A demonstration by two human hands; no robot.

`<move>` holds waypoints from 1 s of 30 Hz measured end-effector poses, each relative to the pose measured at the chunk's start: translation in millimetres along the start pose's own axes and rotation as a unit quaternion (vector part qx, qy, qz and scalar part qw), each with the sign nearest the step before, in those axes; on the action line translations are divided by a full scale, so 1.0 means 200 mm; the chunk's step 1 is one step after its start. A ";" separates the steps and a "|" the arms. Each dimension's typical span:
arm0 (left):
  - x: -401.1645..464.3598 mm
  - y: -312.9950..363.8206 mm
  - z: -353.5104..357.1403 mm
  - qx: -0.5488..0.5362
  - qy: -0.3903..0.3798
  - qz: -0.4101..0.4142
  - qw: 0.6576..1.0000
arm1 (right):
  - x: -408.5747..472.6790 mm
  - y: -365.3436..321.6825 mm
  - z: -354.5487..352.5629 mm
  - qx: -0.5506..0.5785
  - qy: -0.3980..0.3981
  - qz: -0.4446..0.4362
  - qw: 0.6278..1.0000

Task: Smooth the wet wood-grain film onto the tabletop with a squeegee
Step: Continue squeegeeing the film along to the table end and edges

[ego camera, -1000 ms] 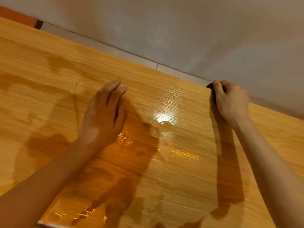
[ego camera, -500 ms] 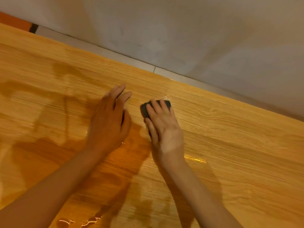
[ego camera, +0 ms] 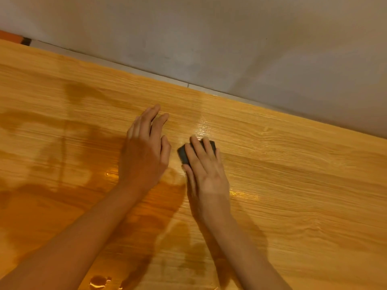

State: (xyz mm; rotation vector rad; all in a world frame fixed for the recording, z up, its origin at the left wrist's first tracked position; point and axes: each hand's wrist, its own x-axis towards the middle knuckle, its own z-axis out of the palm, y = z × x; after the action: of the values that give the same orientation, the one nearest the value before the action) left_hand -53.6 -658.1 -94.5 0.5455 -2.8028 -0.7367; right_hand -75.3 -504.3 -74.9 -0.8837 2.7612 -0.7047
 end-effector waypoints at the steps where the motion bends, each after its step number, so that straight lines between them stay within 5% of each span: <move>1: 0.00 0.00 0.00 -0.001 0.003 0.002 1.000 | 0.03 0.02 -0.01 0.004 -0.013 -0.004 1.000; 8: 0.00 -0.01 0.01 0.006 0.015 0.014 1.000 | 0.58 0.16 -0.08 0.016 0.082 0.147 0.986; 16: 0.01 0.00 0.00 0.022 -0.012 0.005 1.000 | 0.02 0.07 -0.04 0.003 0.015 0.038 0.999; 23: 0.01 -0.01 0.00 0.030 -0.022 0.001 0.999 | 0.45 0.25 -0.13 0.016 0.099 0.157 0.983; 30: 0.01 -0.01 0.01 0.024 -0.021 -0.001 0.999 | -0.06 0.13 -0.09 -0.031 -0.002 0.018 0.999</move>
State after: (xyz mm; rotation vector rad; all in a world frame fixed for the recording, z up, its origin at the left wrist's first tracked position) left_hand -54.8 -659.0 -96.7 0.5480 -2.8650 -0.6903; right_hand -84.5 -471.3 -72.0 -0.8433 2.8015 -0.6125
